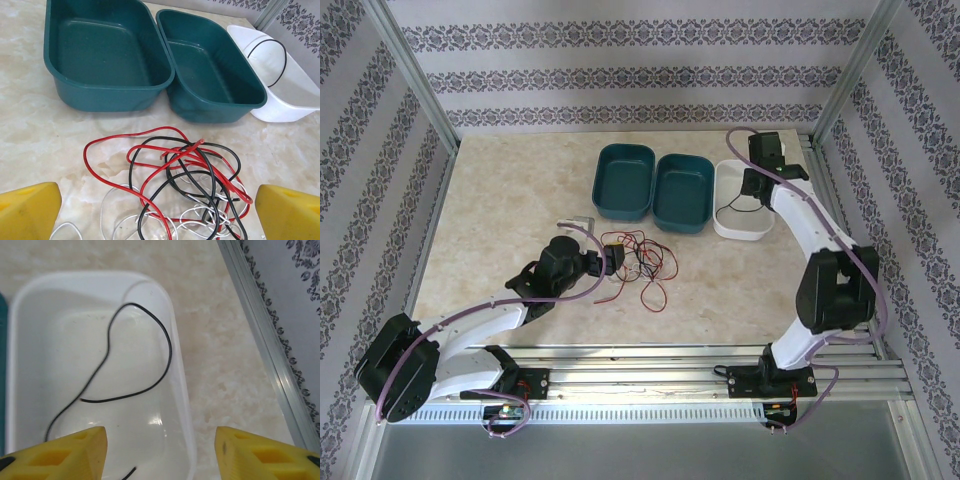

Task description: Untangle the cables

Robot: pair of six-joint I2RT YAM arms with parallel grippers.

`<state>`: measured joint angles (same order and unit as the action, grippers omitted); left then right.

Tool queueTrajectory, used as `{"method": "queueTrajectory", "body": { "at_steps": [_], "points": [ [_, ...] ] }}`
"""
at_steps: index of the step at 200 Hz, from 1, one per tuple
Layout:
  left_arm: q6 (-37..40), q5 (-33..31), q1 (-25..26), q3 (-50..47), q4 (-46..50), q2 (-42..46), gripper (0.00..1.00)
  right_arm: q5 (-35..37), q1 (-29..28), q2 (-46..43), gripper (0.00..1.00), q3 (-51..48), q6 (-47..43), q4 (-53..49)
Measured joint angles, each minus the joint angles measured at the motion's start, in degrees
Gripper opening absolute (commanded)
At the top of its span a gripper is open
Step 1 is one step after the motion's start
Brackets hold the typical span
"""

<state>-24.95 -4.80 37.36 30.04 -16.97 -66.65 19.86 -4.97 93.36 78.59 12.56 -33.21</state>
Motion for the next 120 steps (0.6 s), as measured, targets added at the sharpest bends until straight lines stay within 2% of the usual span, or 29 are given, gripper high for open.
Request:
{"method": "queueTrajectory", "body": {
  "at_steps": [65, 95, 120],
  "points": [
    [-1.6, -0.68, 0.0, 3.98, 2.82, -2.8, 0.99, -8.92, -1.62, -12.13, 0.55, -6.58, 4.31, 0.35],
    [-3.56, -0.68, -0.48, 5.84, 4.17, -4.94, 0.99, -13.18, -8.68, -17.14, 0.52, -11.65, 6.69, 1.42],
    [-6.47, 2.03, -3.58, 7.85, 5.27, -7.82, 0.98, -16.52, -15.65, -18.97, 0.49, -15.13, 9.42, 3.26]
  ]
}}
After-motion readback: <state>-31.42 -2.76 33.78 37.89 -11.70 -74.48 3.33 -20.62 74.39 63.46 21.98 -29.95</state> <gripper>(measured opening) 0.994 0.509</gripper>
